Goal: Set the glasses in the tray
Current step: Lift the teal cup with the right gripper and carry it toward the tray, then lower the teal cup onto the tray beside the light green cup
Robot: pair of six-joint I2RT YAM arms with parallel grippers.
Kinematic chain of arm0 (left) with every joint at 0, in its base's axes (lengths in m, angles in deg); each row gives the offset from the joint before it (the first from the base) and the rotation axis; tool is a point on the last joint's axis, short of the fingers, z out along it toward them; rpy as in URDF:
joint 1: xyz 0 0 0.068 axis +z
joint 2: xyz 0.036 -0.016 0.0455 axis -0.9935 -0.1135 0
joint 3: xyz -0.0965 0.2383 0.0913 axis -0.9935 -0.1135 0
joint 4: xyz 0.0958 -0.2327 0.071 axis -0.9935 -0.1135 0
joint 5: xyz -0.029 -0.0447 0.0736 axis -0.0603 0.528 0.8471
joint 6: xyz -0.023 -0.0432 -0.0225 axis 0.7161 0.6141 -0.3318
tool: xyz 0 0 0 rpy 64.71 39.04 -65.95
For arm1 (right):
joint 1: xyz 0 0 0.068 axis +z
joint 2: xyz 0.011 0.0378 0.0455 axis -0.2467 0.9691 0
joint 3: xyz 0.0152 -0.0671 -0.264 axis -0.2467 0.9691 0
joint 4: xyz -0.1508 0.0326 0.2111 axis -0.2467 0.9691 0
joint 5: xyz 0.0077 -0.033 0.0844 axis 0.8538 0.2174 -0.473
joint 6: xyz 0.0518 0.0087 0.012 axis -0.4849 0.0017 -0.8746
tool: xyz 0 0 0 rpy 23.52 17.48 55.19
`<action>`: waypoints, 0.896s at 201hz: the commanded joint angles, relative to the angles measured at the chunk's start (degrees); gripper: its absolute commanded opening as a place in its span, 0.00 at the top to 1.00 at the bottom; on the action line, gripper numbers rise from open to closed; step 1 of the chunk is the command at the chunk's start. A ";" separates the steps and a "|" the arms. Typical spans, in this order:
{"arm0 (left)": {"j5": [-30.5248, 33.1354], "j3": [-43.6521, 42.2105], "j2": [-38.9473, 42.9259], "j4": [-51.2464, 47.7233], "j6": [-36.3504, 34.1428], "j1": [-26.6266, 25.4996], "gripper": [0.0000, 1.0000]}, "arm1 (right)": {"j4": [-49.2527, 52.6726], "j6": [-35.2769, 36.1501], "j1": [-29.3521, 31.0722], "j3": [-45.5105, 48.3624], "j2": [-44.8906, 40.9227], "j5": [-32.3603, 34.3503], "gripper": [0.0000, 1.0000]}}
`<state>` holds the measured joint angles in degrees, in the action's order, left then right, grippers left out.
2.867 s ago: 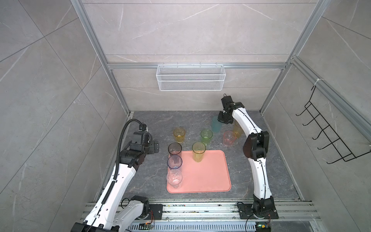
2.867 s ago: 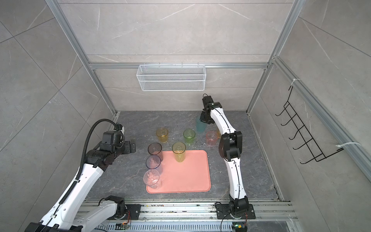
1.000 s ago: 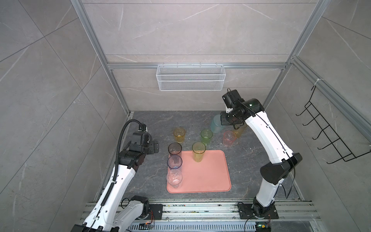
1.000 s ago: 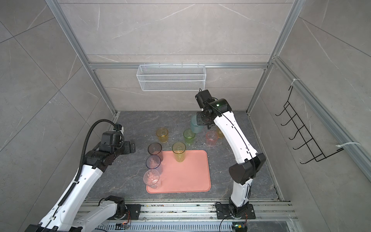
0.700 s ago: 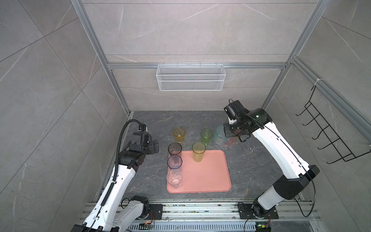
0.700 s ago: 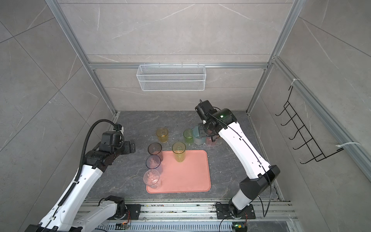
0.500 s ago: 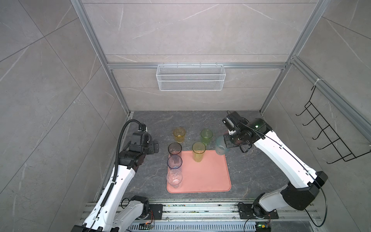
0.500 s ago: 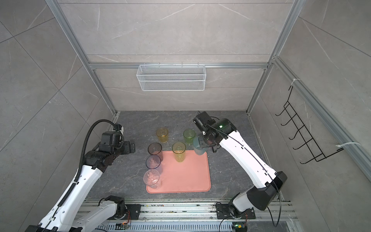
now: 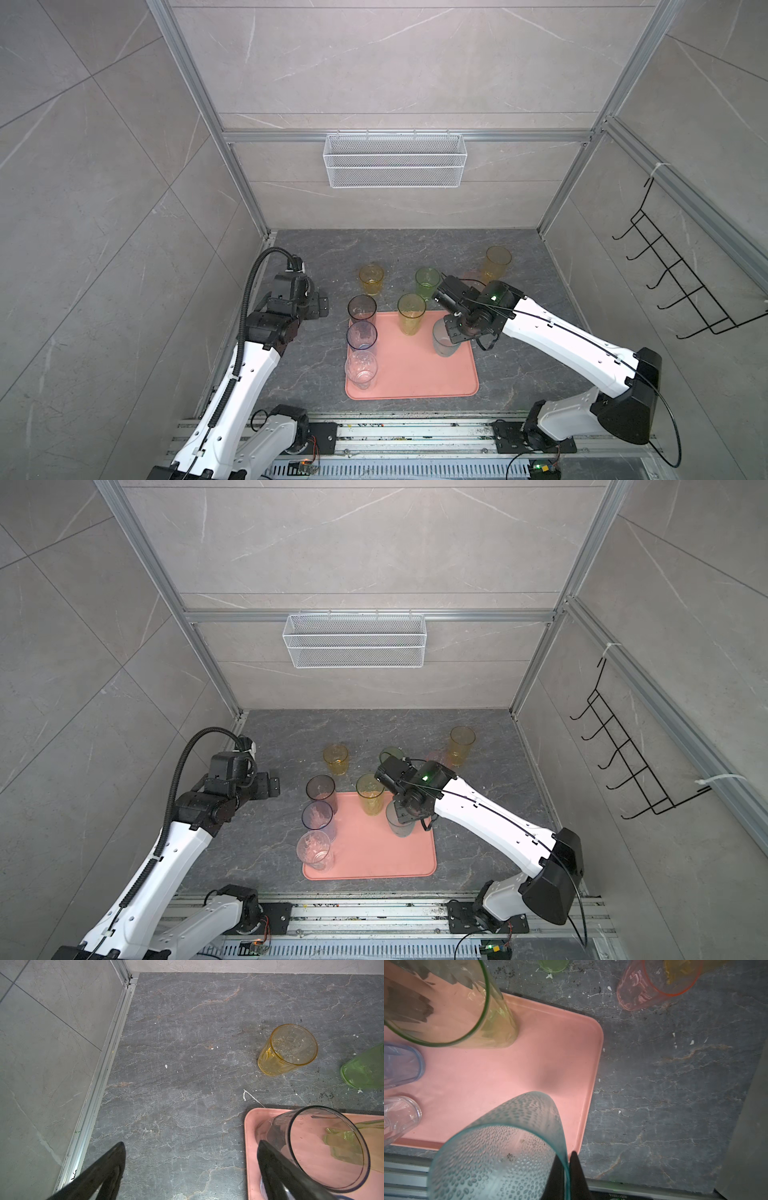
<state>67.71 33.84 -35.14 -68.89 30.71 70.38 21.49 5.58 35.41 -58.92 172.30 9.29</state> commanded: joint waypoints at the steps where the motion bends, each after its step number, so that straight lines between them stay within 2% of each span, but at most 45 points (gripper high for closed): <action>1: 0.08 1.08 0.29 -0.01 -0.91 0.35 0.01 | -4.51 -3.49 1.18 1.72 -0.68 -0.21 1.00; 66: 0.09 1.08 -0.05 -0.01 -0.89 0.36 0.01 | -10.87 -4.30 3.44 4.09 3.12 -2.42 1.00; 180: 0.00 1.09 0.08 -0.09 -0.96 0.36 0.01 | -15.87 -5.87 4.57 5.42 8.65 -4.47 1.00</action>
<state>67.71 33.84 -35.25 -68.91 30.71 70.40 7.24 1.04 39.56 -53.94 179.75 5.26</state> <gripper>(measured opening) 0.987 0.060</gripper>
